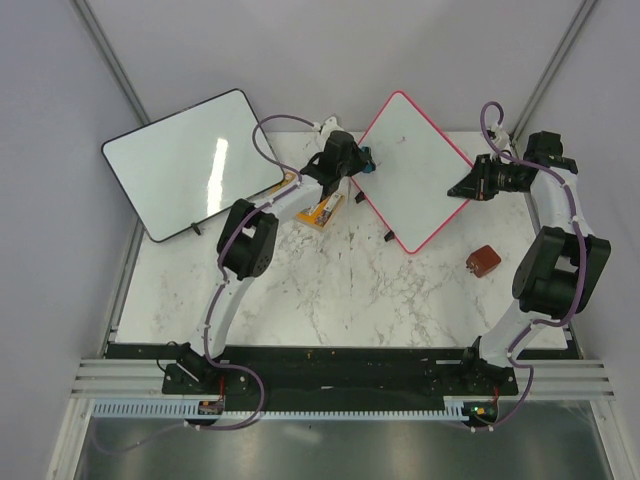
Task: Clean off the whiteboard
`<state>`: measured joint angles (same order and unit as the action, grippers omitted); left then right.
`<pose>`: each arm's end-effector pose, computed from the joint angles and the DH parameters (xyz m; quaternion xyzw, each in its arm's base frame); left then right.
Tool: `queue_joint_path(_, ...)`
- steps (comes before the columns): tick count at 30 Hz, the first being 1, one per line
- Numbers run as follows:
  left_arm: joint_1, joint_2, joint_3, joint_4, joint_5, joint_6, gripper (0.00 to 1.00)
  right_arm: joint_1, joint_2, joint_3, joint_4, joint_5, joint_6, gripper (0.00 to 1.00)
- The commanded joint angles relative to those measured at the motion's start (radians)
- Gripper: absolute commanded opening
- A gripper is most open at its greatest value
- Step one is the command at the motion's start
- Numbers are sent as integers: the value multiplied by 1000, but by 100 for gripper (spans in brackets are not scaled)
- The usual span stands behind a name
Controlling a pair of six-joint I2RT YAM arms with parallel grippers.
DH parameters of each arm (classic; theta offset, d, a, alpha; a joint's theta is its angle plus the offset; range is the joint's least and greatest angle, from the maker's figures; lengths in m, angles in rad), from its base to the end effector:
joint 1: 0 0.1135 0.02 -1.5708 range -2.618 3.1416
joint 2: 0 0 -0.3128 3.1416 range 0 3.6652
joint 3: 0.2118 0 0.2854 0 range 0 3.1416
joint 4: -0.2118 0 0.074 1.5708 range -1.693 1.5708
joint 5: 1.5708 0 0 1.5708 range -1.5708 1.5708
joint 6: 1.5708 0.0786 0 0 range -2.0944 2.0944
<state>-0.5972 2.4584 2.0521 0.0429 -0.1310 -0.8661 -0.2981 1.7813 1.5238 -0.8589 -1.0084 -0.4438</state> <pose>0.5719 -0.3765 0.2018 -0.1469 0.8091 -0.3384 0.4575 0.4223 -0.0602 0.3022 -0.1706 0.8429 0.3672 0.3544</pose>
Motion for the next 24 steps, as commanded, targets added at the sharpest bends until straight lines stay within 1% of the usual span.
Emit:
queue_joint_path(1,-53,53,57,-103,16,41,2,86,24,-50,-85,56,-288,0)
queue_joint_path(3,-98,54,91,-68,36,108,2,85,24,-51,-86,59,-288,0)
queue_joint_path(8,-188,28,196,-3,70,176,2,85,24,-51,-86,59,-289,0)
queue_joint_path(10,-200,28,255,-1,77,184,2,86,24,-51,-85,59,-289,0)
queue_joint_path(13,-207,27,298,8,74,179,2,86,23,-53,-85,59,-289,0)
queue_joint_path(15,-199,37,313,8,45,182,2,85,21,-53,-86,59,-289,0)
queue_joint_path(17,-168,59,333,-32,47,153,2,86,21,-53,-85,59,-289,0)
queue_joint_path(20,-113,83,313,-84,65,102,2,85,23,-54,-85,56,-288,0)
queue_joint_path(23,-70,62,208,-89,25,98,2,85,23,-54,-85,56,-288,0)
queue_joint_path(24,-59,53,145,-83,19,92,2,85,21,-54,-86,56,-289,0)
